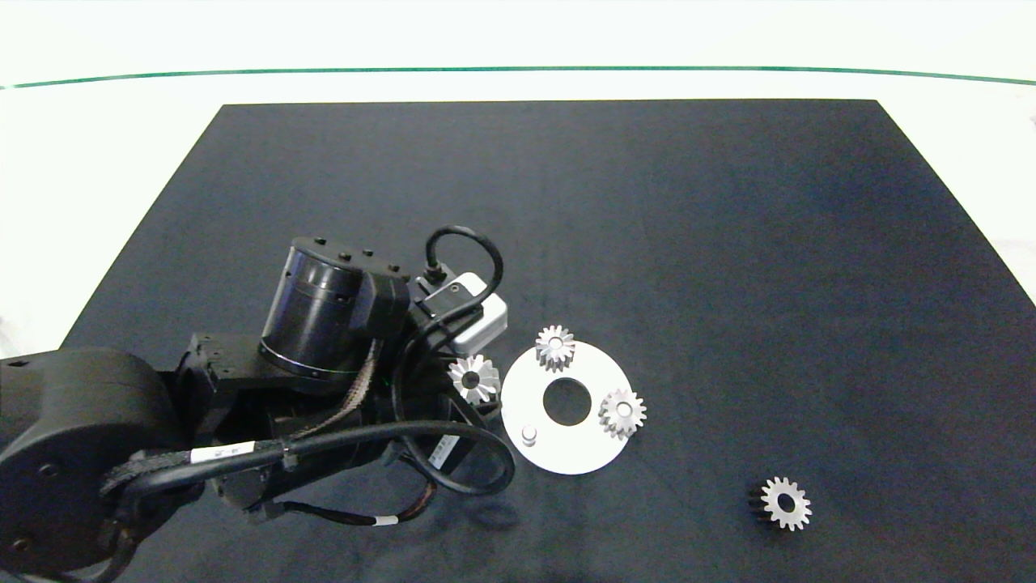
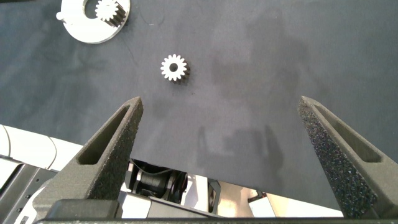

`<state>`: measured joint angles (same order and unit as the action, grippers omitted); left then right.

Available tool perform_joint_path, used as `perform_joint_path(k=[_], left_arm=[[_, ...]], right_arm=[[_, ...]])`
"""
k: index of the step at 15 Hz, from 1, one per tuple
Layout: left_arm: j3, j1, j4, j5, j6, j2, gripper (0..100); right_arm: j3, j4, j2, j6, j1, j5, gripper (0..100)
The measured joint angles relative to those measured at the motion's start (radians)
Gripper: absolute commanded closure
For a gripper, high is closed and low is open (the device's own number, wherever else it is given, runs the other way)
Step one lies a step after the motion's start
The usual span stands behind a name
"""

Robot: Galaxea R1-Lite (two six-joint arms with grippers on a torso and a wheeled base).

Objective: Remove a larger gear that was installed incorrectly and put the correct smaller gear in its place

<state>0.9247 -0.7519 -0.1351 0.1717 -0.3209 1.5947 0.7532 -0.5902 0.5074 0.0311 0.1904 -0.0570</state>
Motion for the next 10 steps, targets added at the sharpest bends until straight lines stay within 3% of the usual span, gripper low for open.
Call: perform_joint_path(k=[3,7,10], left_arm=[[-0.049,0.080,0.012,0.000,-0.006,-0.054,69],[-0.101,0.170,0.069,-0.041,-0.009,-0.124,69],[-0.132,0.230,0.064,-0.054,-0.003,-0.144,69]], right_arm=[[0.000,0.000,-0.001,0.000,-0.001,0.000,0],[-0.003,-0.001,-0.001,0.001,-0.001,0.002,0],[-0.018,-0.001,-0.001,0.001,-0.002,0.002,0]])
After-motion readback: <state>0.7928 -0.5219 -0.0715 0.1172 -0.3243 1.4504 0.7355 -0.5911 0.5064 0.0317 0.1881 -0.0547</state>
